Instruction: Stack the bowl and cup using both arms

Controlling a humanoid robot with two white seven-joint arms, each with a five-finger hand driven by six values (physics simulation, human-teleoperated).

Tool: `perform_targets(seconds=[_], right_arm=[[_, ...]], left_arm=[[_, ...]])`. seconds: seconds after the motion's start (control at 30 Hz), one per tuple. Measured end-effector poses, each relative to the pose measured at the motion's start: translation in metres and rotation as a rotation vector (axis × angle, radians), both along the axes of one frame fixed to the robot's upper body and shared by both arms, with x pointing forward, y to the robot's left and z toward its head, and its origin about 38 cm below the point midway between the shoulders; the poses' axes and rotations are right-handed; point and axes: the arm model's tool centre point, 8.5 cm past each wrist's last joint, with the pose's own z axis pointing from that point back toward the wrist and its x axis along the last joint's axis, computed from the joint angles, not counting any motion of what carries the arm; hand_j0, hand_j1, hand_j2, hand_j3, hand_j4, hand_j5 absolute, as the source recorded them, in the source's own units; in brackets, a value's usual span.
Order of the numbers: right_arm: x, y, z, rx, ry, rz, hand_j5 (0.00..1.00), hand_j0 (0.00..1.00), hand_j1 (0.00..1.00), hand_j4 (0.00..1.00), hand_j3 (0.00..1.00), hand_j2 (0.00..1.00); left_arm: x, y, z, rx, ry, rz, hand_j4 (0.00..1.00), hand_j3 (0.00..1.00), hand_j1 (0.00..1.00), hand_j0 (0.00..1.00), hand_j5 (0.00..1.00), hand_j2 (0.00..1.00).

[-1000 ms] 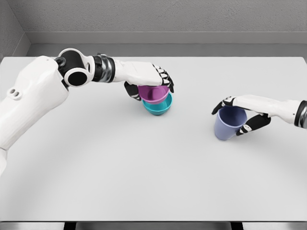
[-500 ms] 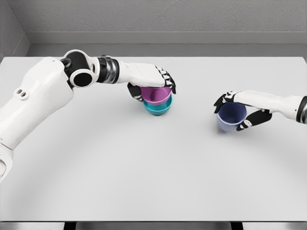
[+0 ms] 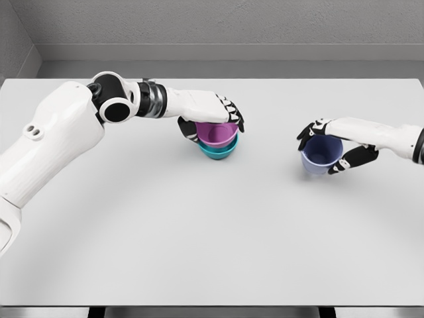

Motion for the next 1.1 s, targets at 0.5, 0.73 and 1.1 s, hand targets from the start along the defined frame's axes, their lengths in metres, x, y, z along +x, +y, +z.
perform_targets(seconds=[0.5, 0.73, 1.1], right_arm=[[0.004, 0.006, 0.009, 0.014, -0.025, 0.012, 0.59, 0.59, 0.59, 0.59, 0.59, 0.59], [0.007, 0.012, 0.013, 0.028, -0.038, 0.021, 0.59, 0.59, 0.59, 0.59, 0.59, 0.59], [0.012, 0.022, 0.022, 0.050, -0.065, 0.039, 0.59, 0.59, 0.59, 0.59, 0.59, 0.59]], left_arm=[[-0.002, -0.005, -0.005, 0.006, 0.000, -0.007, 1.00, 1.00, 1.00, 1.00, 1.00, 1.00], [-0.002, -0.005, 0.002, -0.002, -0.014, -0.016, 1.00, 1.00, 1.00, 1.00, 1.00, 1.00], [-0.008, 0.050, 0.046, -0.050, -0.090, 0.001, 1.00, 1.00, 1.00, 1.00, 1.00, 1.00]])
